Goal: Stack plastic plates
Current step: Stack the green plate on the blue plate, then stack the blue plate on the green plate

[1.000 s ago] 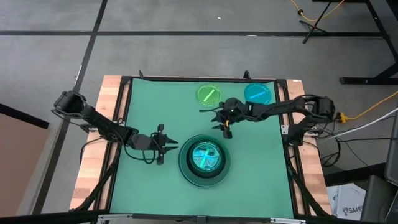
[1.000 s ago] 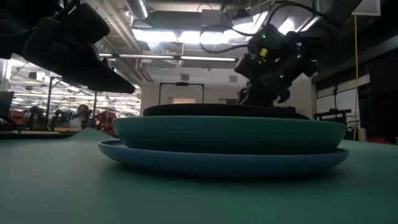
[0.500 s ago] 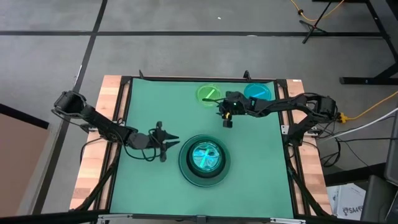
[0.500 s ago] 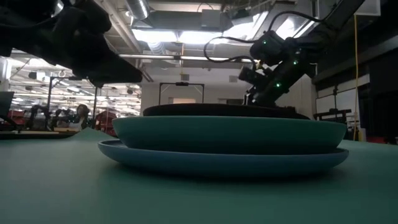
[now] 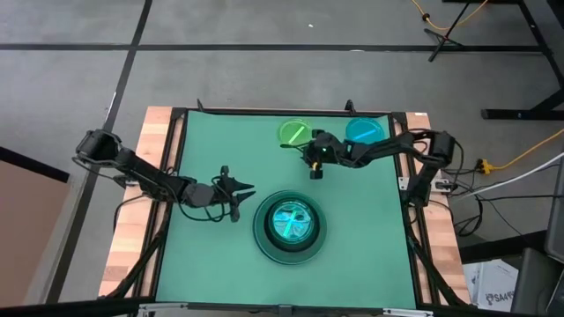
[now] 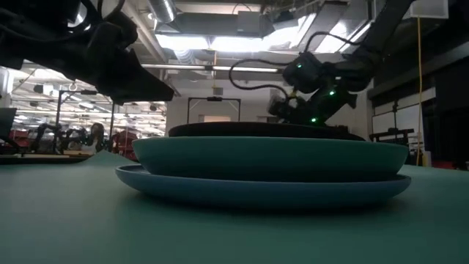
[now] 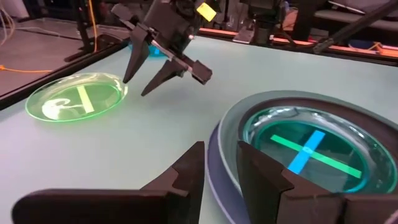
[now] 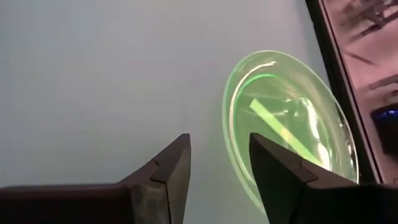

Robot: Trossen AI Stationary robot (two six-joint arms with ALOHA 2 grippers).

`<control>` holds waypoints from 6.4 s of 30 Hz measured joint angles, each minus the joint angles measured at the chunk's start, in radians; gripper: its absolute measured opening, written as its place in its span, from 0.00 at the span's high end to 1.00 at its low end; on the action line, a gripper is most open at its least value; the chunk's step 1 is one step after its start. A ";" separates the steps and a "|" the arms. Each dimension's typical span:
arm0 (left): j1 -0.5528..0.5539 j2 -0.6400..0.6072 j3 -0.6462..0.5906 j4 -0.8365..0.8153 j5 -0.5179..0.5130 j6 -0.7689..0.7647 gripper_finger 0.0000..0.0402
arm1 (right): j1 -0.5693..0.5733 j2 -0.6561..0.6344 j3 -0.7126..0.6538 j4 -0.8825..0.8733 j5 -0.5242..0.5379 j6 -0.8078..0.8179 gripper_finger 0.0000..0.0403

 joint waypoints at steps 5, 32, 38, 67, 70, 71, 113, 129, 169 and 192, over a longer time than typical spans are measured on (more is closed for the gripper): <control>0.014 0.000 0.000 -0.004 0.000 0.000 0.79 | 0.000 0.081 0.078 -0.025 0.001 0.020 0.61; 0.013 0.000 0.000 -0.007 0.018 -0.001 0.78 | -0.116 0.173 0.220 -0.176 -0.065 0.071 0.63; 0.013 0.000 0.000 -0.007 0.018 -0.001 0.78 | -0.116 0.175 0.219 -0.186 -0.072 0.068 0.83; 0.014 0.000 0.000 -0.007 0.024 -0.001 0.79 | 0.043 -0.029 0.216 -0.273 -0.034 0.018 1.00; 0.014 0.000 0.000 -0.007 0.024 -0.001 0.79 | 0.077 -0.060 0.216 -0.295 -0.034 0.018 1.00; 0.014 0.000 0.000 -0.007 0.024 -0.001 0.79 | 0.090 -0.070 0.216 -0.301 -0.035 0.019 1.00; -0.152 0.000 0.000 -0.006 0.054 -0.080 0.79 | 0.792 -0.130 0.218 -0.359 0.265 0.231 1.00; -0.173 0.000 0.000 -0.006 0.043 -0.082 0.79 | 0.812 -0.078 0.219 -0.398 0.248 0.314 1.00; -0.174 0.000 0.000 -0.007 0.045 -0.081 0.78 | 0.812 -0.093 0.238 -0.488 0.130 0.471 0.66; -0.157 0.000 0.000 -0.006 0.025 -0.079 0.79 | 0.714 -0.360 0.193 -0.760 0.146 0.499 0.63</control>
